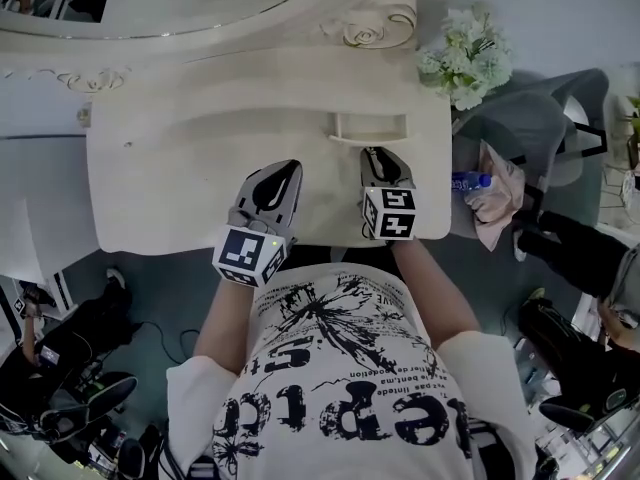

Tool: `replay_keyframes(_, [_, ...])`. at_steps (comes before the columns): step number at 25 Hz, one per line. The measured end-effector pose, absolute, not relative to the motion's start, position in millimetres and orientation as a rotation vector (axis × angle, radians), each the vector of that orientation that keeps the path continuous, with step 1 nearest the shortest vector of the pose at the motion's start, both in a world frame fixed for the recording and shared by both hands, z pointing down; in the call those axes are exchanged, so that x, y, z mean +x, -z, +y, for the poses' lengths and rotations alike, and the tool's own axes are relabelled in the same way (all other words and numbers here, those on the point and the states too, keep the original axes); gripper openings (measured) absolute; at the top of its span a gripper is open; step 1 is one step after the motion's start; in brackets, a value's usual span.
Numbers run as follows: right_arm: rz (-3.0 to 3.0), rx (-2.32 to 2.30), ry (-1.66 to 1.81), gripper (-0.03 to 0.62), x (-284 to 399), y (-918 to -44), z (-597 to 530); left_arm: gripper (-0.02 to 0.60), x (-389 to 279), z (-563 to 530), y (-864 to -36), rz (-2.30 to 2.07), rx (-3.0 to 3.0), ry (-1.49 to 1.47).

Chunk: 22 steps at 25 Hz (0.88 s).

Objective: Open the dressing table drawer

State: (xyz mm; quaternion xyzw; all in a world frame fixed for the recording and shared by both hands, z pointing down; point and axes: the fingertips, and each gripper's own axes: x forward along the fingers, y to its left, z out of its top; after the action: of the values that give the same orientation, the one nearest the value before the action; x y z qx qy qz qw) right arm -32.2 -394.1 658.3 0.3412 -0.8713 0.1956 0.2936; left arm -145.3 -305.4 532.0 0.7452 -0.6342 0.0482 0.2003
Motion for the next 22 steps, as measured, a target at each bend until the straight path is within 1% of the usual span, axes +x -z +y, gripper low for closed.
replay_keyframes(9, [-2.328,0.895,-0.525,0.104,-25.9,-657.2,-382.3,0.02,-138.5,-295.8,-527.4,-1.778,2.097,-0.145])
replay_keyframes(11, [-2.334,0.896,-0.516,0.124,-25.7,-653.6,-379.8,0.02,-138.8,-292.9,-525.7,-1.784,2.1,-0.143])
replay_keyframes(13, [-2.342,0.908,-0.514,0.135,-23.0,-646.8,-375.3,0.02,-138.2,-288.9,-523.1,-1.789,2.1,-0.138])
replay_keyframes(18, [-2.405,0.942,-0.464,0.133,-16.3,-608.5,-371.7,0.02,-136.9,-287.7,-510.4,-1.804,2.116,-0.127])
replay_keyframes(20, [-2.447,0.948,-0.41,0.109,-15.9,-586.7,-373.7,0.02,-136.9,-289.9,-501.3,-1.815,2.13,-0.125])
replay_keyframes(22, [-2.487,0.961,-0.365,0.052,-14.3,-563.5,-374.4,0.02,-136.4,-289.8,-489.7,-1.826,2.142,-0.12])
